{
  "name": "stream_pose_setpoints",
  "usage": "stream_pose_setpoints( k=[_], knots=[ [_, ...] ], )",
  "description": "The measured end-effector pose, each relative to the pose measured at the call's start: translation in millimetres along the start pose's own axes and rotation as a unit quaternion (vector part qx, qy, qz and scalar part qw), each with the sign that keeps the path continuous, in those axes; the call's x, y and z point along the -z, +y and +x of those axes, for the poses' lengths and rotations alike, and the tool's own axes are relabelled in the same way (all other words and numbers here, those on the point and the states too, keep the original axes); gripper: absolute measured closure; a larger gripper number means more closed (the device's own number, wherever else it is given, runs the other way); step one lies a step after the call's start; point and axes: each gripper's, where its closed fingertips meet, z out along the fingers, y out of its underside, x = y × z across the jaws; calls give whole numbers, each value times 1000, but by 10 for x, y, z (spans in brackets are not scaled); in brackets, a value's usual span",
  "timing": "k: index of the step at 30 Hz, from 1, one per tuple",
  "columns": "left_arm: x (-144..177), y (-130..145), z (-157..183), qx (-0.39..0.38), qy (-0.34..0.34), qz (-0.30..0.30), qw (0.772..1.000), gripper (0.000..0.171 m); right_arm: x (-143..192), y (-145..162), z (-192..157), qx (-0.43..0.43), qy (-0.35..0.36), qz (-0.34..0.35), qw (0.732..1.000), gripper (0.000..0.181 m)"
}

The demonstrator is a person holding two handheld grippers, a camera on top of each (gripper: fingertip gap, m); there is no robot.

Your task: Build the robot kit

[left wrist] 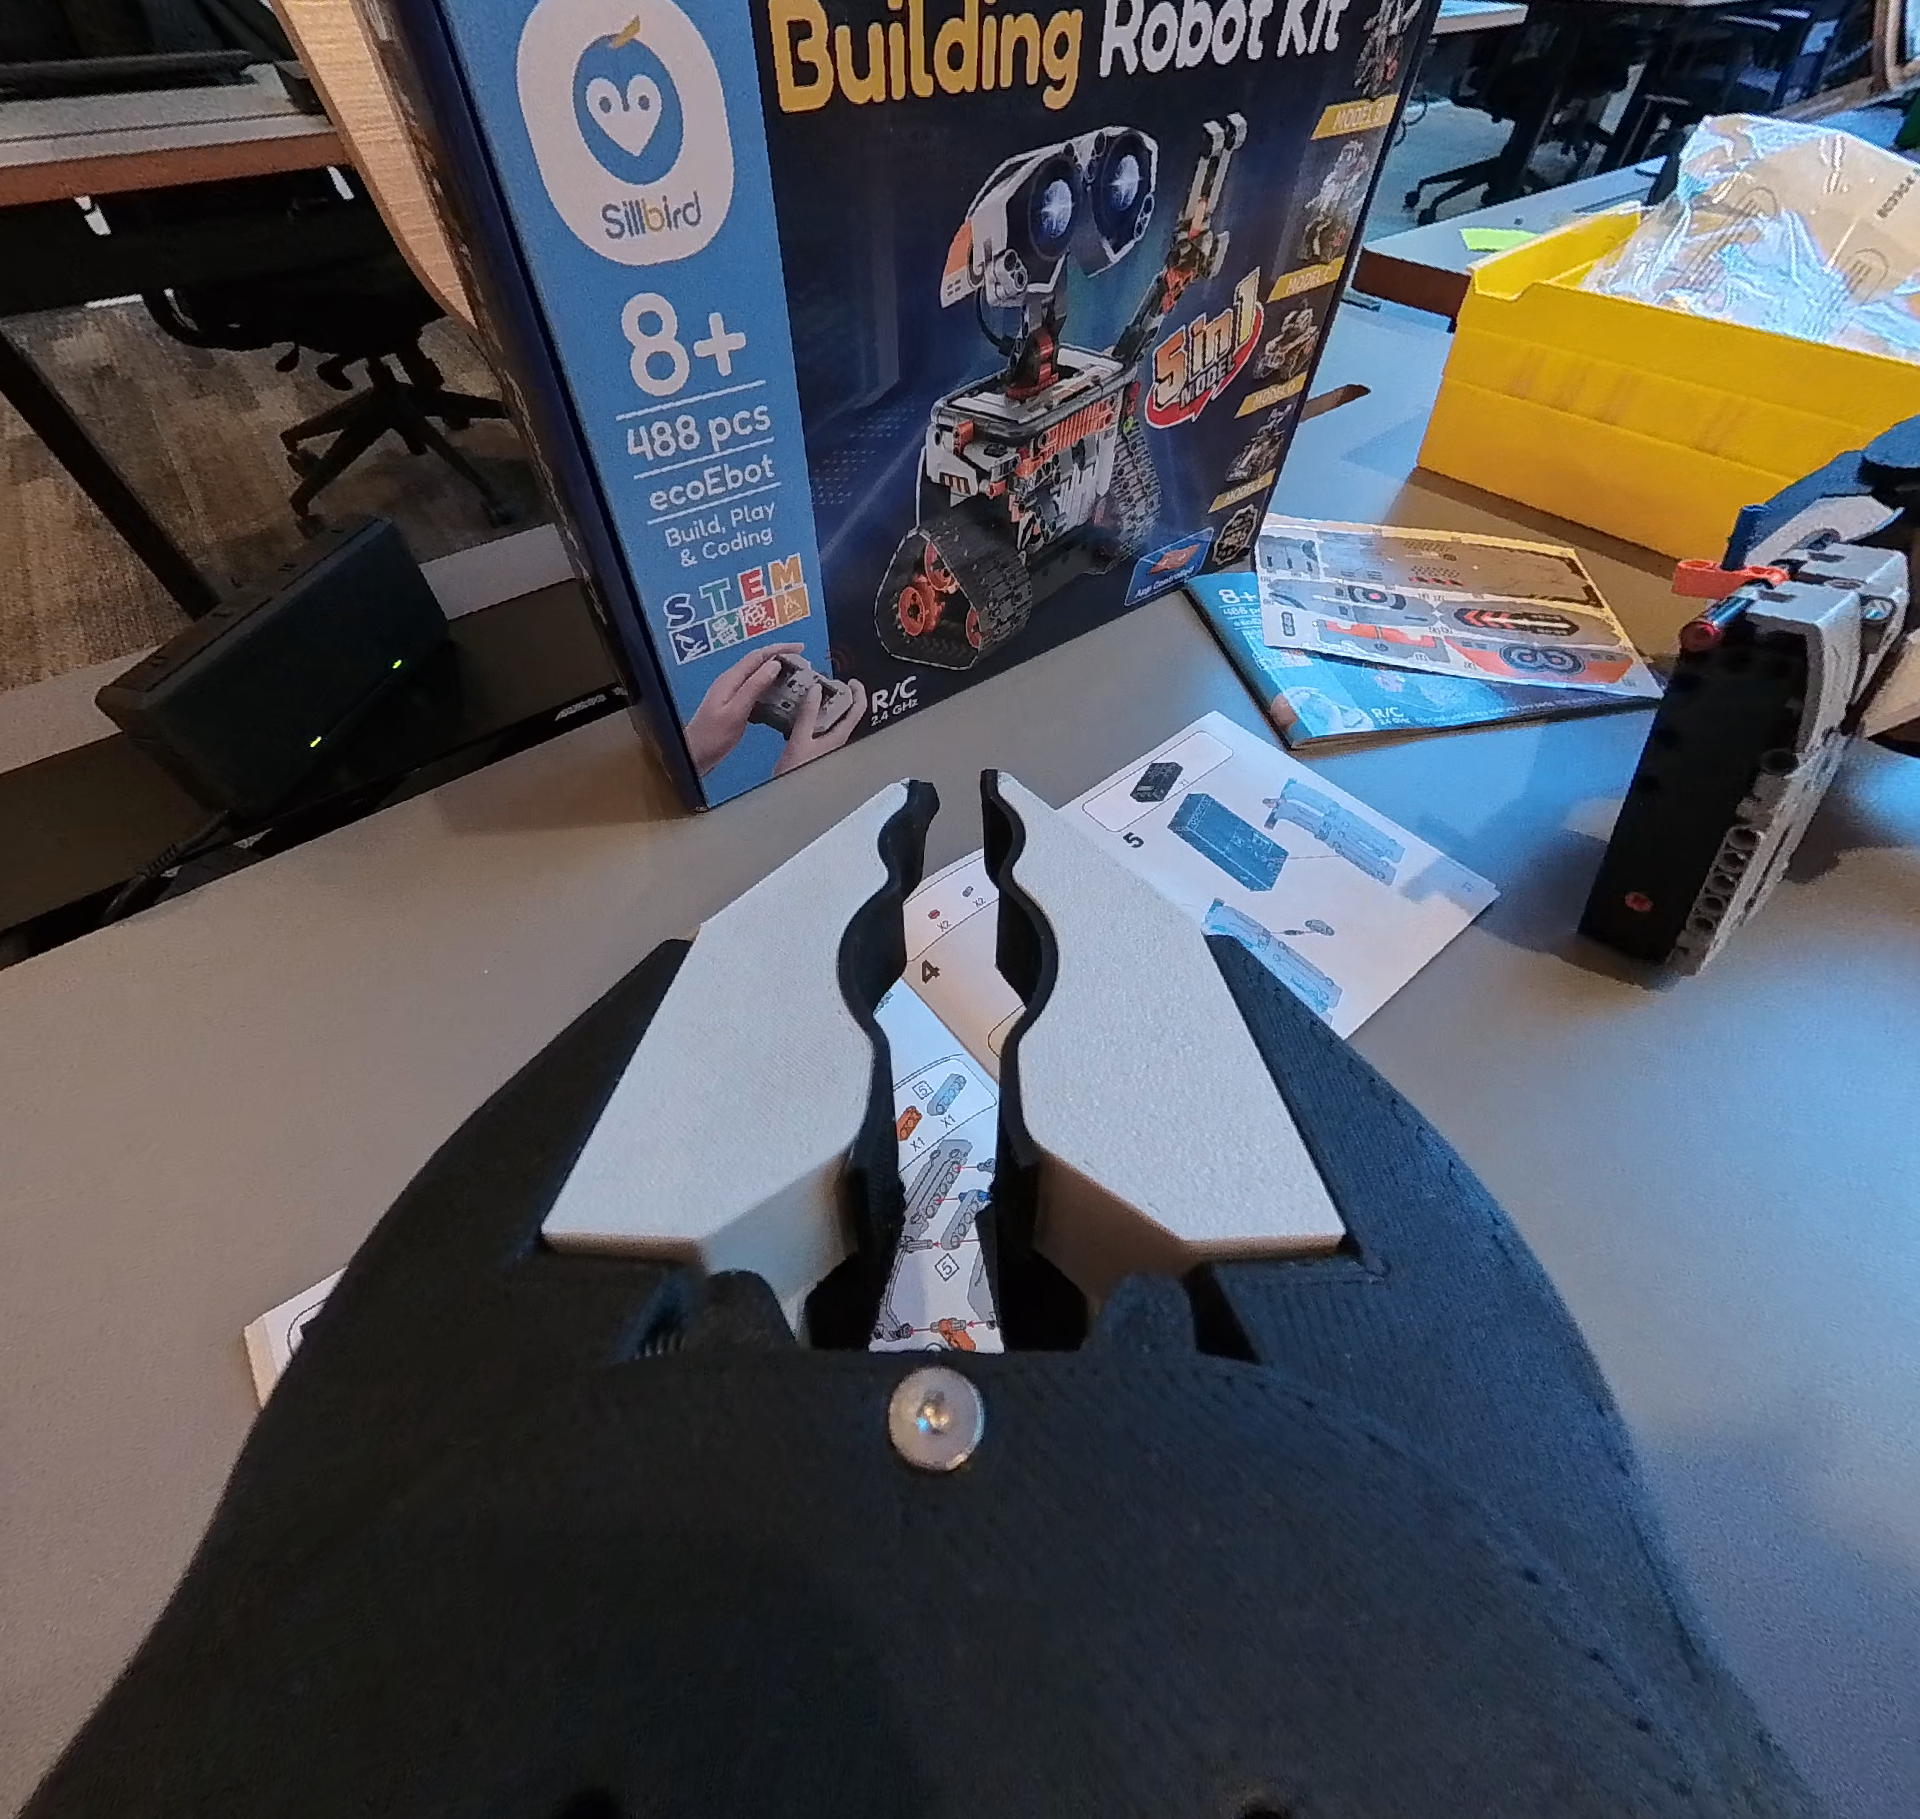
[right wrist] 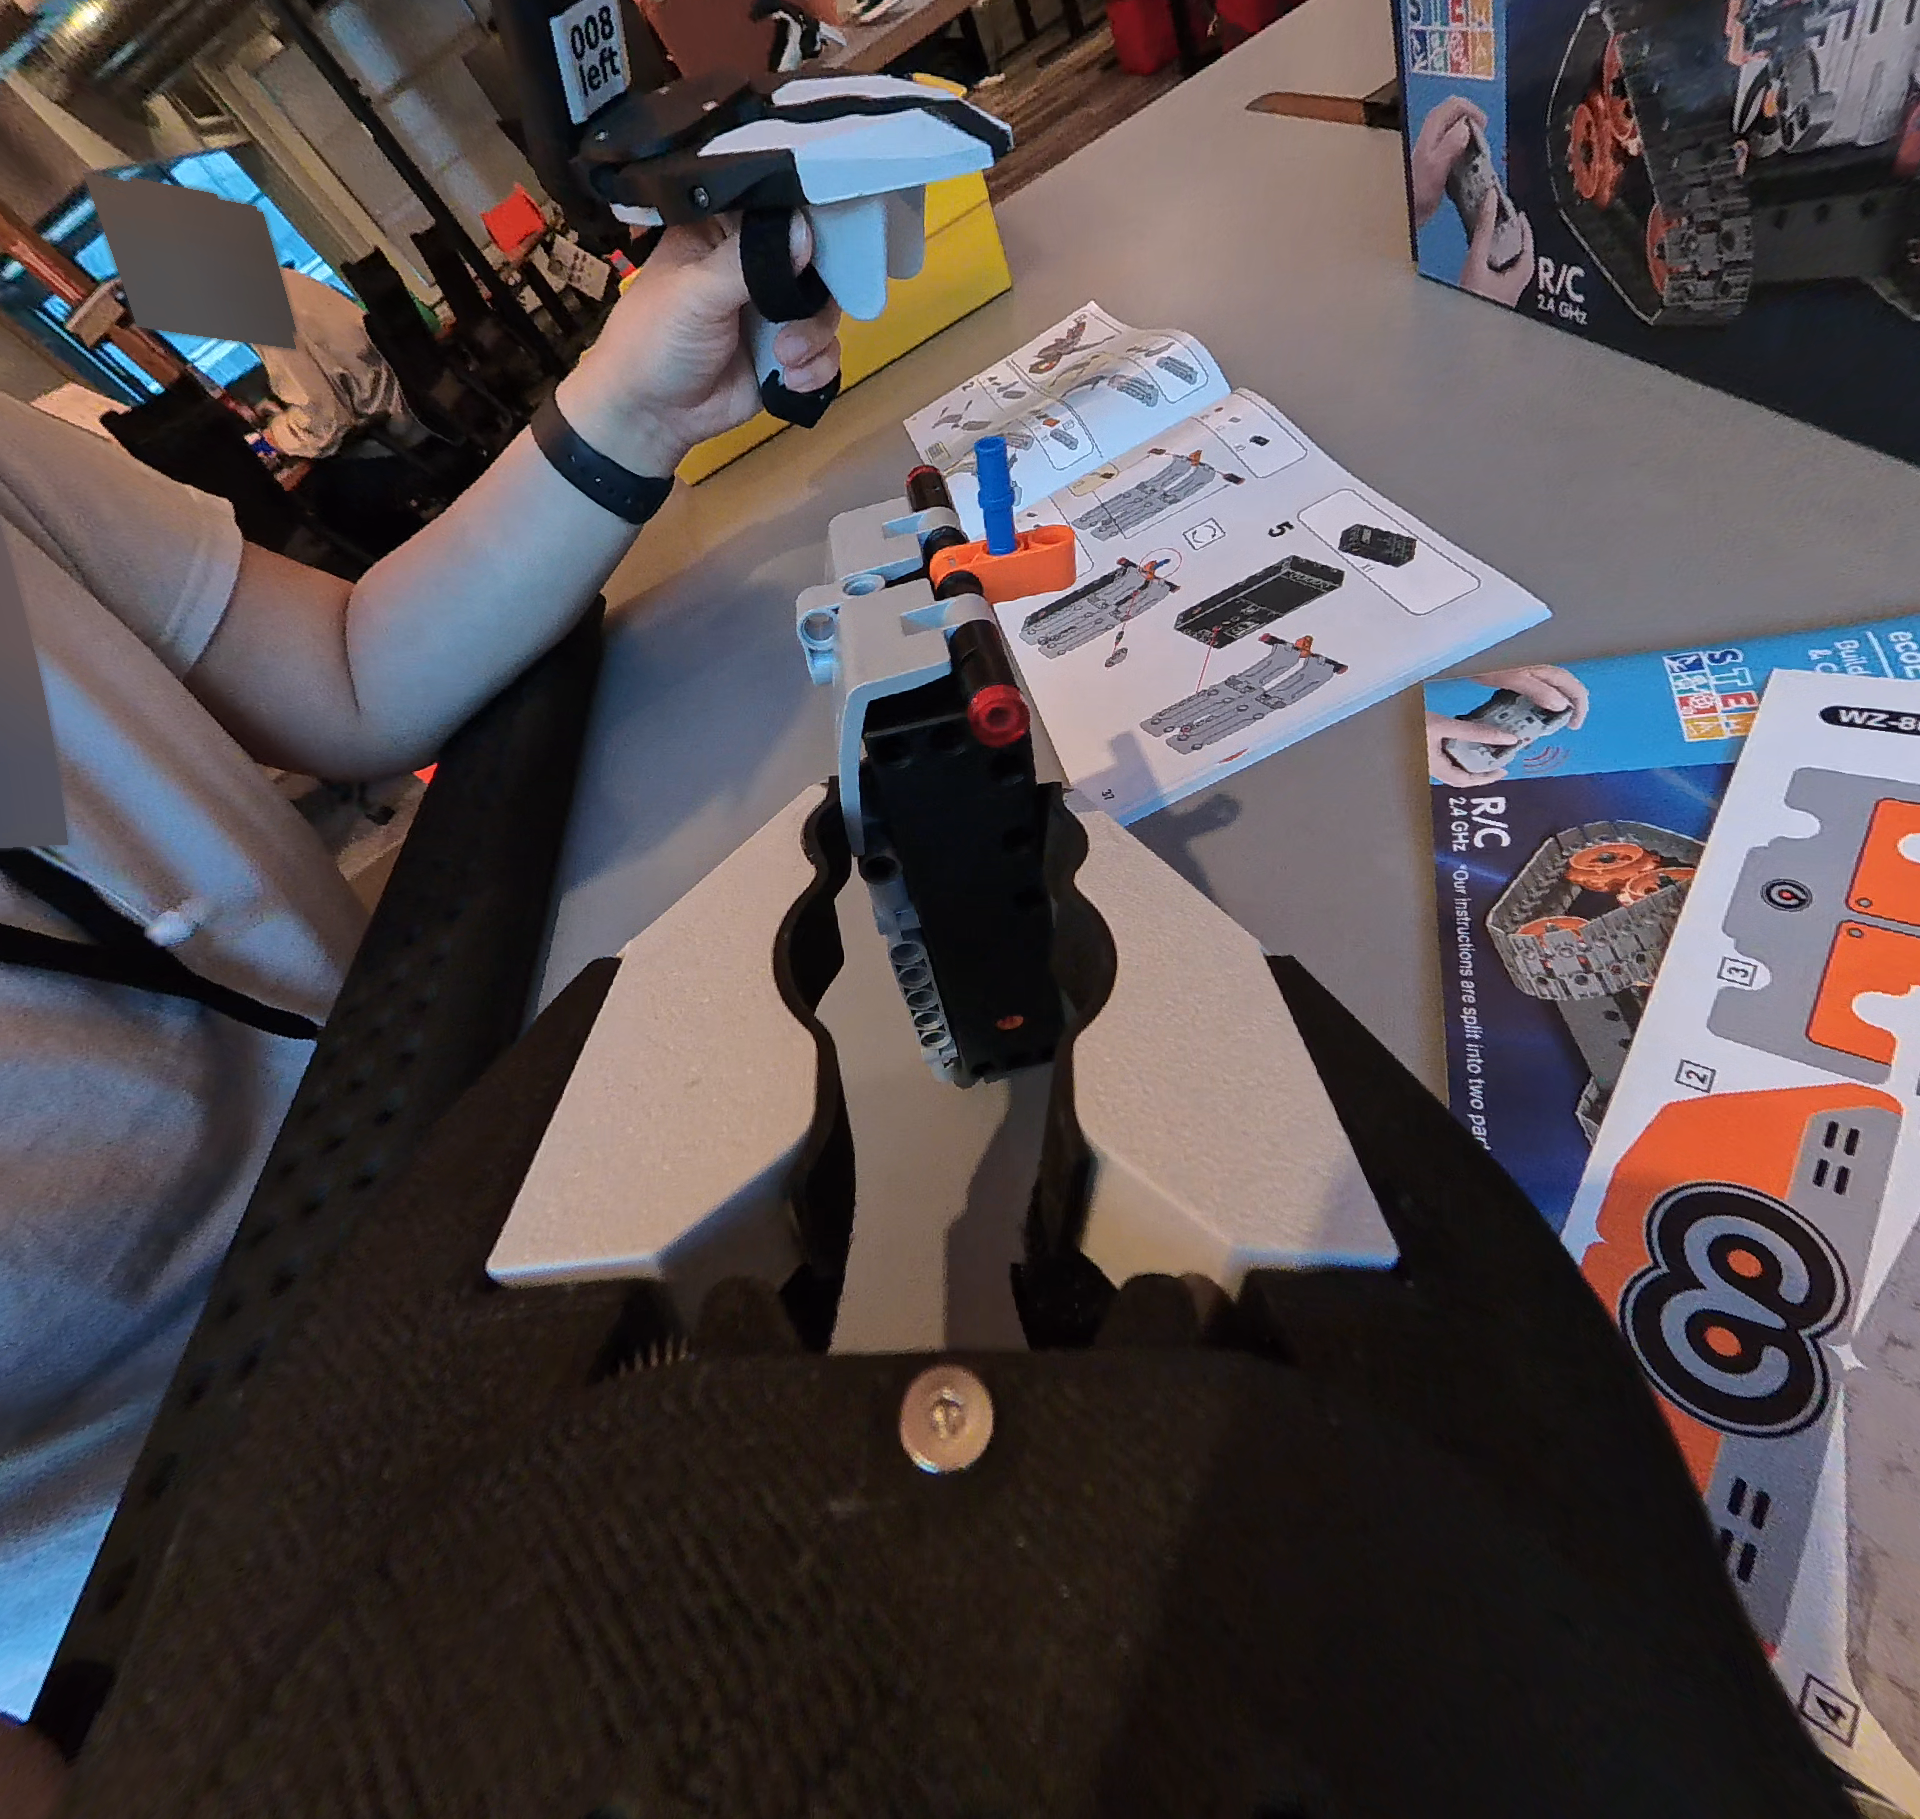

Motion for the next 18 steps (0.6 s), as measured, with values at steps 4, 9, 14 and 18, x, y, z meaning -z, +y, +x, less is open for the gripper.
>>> stream_pose_setpoints(
  k=[4, 9, 14, 18],
  knots=[
    [5, -3, -9, 1, -1, 1, 1000, 163, 1, -3, 7, -1, -2, 3, 1000, 145],
    [-6, 14, -9, 1, -2, -3, 1000, 163, 1, -4, 9, -1, -3, 2, 1000, 145],
    [-23, 43, -6, -3, -3, -9, 1000, 164, 1, 0, 4, 3, -2, -1, 1000, 145],
    [-22, 45, -7, -7, -4, -11, 1000, 164, -7, 2, -4, 9, 0, -4, 1000, 145]
  ],
)
